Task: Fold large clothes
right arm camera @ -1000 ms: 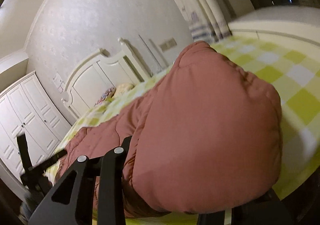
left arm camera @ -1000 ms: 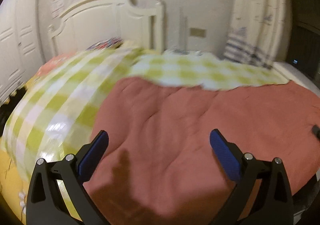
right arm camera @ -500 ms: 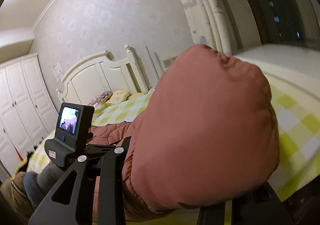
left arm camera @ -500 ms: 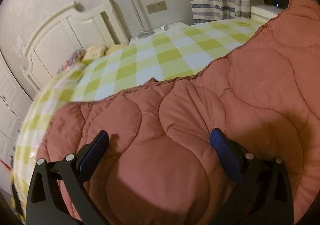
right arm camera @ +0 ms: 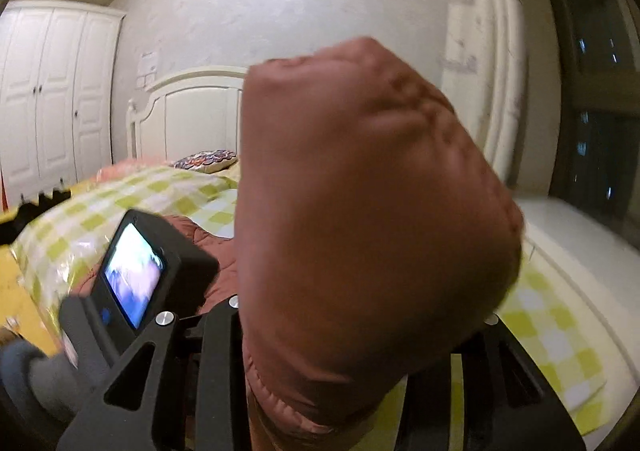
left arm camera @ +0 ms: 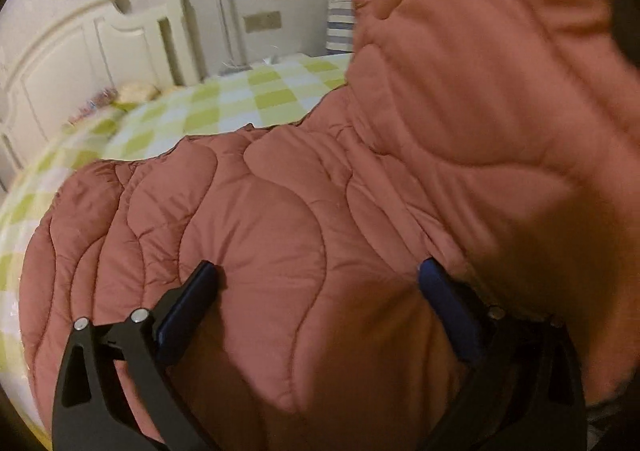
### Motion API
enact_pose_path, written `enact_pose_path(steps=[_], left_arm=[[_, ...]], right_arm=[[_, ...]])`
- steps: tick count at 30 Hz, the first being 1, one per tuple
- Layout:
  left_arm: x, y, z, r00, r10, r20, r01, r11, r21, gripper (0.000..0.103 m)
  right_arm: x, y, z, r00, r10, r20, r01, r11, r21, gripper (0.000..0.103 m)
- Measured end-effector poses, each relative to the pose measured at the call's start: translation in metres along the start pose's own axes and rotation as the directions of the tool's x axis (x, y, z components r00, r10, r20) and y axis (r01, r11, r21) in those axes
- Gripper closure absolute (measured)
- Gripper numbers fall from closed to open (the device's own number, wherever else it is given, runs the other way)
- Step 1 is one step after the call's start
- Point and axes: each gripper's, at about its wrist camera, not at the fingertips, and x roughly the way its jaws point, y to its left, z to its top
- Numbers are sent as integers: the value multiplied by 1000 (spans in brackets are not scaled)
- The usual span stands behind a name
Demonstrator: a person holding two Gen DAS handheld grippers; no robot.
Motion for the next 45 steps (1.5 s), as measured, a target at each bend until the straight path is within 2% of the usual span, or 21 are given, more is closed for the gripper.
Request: enact_pose_path(steps=[2, 5, 7, 8, 11, 14, 18, 22, 23, 26, 29, 32, 34, 36, 37, 38, 39, 40, 41, 43, 45], left_arm=[[-28, 25, -3, 997, -25, 75, 31, 997, -76, 9], [-74, 86, -17, 976, 98, 196, -55, 975, -214, 8], [-89, 145, -35, 954, 233, 192, -153, 921, -358, 8], [-87, 172, -45, 952, 263, 155, -176, 888, -425, 8], [-60, 227, -74, 973, 227, 48, -164, 817, -552, 9], [-40, 240, -90, 993, 96, 72, -32, 794, -607, 9], [-33, 234, -83, 992, 56, 114, 20, 817, -577, 9], [-28, 237, -89, 992, 13, 125, 63, 808, -586, 9], [-28, 239, -91, 992, 10, 125, 66, 803, -592, 17], [-33, 245, -101, 988, -20, 155, 105, 819, -565, 18], [-40, 254, -112, 981, -58, 184, 153, 815, -559, 8], [-59, 263, -129, 972, -82, 222, 196, 804, -561, 8], [-82, 276, -138, 963, -66, 260, 211, 783, -585, 8], [-106, 291, -132, 952, -45, 301, 226, 769, -598, 8], [-119, 295, -122, 944, -43, 327, 239, 773, -588, 7], [-128, 295, -113, 939, -44, 342, 245, 783, -572, 5], [-142, 290, -95, 934, -44, 355, 241, 811, -533, 4], [-151, 282, -81, 935, -46, 352, 227, 840, -493, 2], [-156, 270, -64, 937, -53, 345, 213, 870, -445, 2], [-156, 241, -21, 953, -72, 295, 170, 932, -320, 2], [-144, 215, 14, 958, -128, 255, 188, 956, -225, 2]], right_arm=[[1, 4, 4, 1000, -6, -1, 6, 1000, -14, 62], [4, 12, 11, 999, -31, -8, 31, 999, -45, 62], [6, 25, 14, 999, -42, -8, 41, 996, -77, 62], [7, 31, 15, 999, -43, -7, 43, 995, -86, 62], [9, 60, 20, 999, -43, 1, 43, 989, -142, 61], [10, 103, 22, 999, -34, 7, 35, 971, -235, 61], [34, 168, 17, 1000, -5, -20, -3, 922, -388, 61], [67, 230, -10, 995, 29, -92, -74, 846, -528, 61], [74, 243, -21, 994, 29, -103, -83, 816, -572, 61], [73, 244, -26, 991, 84, -103, -128, 813, -568, 61], [70, 223, -20, 984, 141, -111, -179, 839, -514, 61], [66, 209, -15, 973, 199, -113, -229, 854, -468, 61], [65, 209, -20, 973, 200, -115, -231, 834, -502, 60], [66, 221, -33, 976, 179, -125, -218, 783, -582, 54], [69, 229, -42, 980, 156, -125, -199, 743, -639, 49], [70, 243, -60, 989, 111, -102, -150, 663, -733, 44], [70, 255, -77, 996, 73, -58, -91, 592, -800, 43], [68, 261, -87, 998, 56, -24, -51, 555, -831, 43], [67, 266, -93, 999, 44, 2, -22, 533, -846, 43], [68, 267, -91, 999, 33, -3, -20, 534, -845, 43], [69, 266, -90, 999, 35, -6, -24, 539, -842, 42]])
